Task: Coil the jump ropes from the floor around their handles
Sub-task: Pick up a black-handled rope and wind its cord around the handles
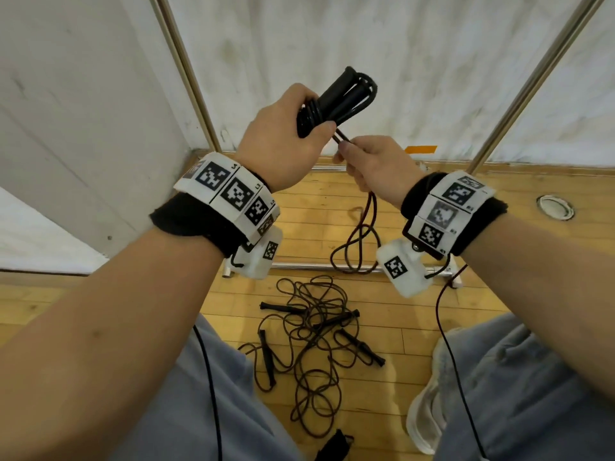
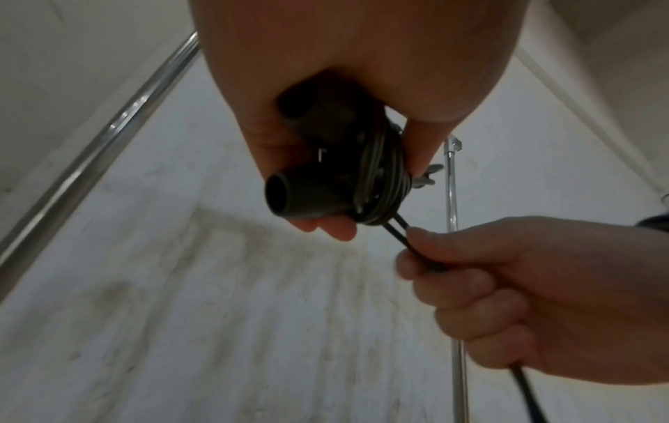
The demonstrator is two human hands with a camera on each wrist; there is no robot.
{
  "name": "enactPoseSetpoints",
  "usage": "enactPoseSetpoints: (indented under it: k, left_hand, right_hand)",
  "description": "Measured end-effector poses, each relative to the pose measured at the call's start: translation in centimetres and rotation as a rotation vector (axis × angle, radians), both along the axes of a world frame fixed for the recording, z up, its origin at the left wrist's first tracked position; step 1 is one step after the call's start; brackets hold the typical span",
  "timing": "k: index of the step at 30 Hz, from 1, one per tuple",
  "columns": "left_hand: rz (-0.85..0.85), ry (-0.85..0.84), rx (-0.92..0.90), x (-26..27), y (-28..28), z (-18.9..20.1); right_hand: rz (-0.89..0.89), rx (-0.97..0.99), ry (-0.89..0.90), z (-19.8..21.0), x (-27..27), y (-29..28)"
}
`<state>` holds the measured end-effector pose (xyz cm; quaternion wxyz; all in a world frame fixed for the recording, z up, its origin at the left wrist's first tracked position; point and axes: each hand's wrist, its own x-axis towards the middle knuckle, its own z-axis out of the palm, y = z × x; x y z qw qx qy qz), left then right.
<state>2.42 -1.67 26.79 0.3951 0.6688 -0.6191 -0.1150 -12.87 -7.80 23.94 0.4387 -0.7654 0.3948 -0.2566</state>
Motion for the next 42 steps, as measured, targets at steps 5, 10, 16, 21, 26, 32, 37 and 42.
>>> enactPoseSetpoints:
  k: [5,10,16,21,26,32,37,42]
  left_hand:
    - [0.092,-0.315,0.081,1.5,-0.4,-1.9]
    - [0.228,-0.450,0.226,3.0,-1.3,-3.2]
    - [0.090,-0.546,0.408,2.2,-2.0,-4.6]
    - [-0.042,-0.601,0.452,-0.1,-1.8,-4.9]
    - [-0.159,-0.531,0.379,-2.6,-1.1,-4.1]
    - [-0.201,-0.468,0.338,-3.3,-0.3,-4.1]
    - [-0.295,-0.375,0.211,-2.7,0.8,-2.9]
    - [-0.208,-0.118,0.085,-2.2,1.4,-1.7]
  right_hand:
    - [-0.008,-0.138,0.149,-0.4,0.9,0.8]
    - [0.128,-0.199,0.258,-0.1,1.5,2.0]
    - [0.205,-0.292,0.285,0.7,0.9,1.2]
    - [0.084,-0.437,0.356,0.6,0.0,0.1]
    - [-0.054,-0.469,0.340,1.4,-1.6,-1.4]
    - [-0.070,-0.413,0.335,2.1,-2.8,-2.6]
    - [0.005,-0.140,0.228,2.0,-3.8,-3.4]
    - [0.091,0.072,0.135,0.6,-3.1,-3.5]
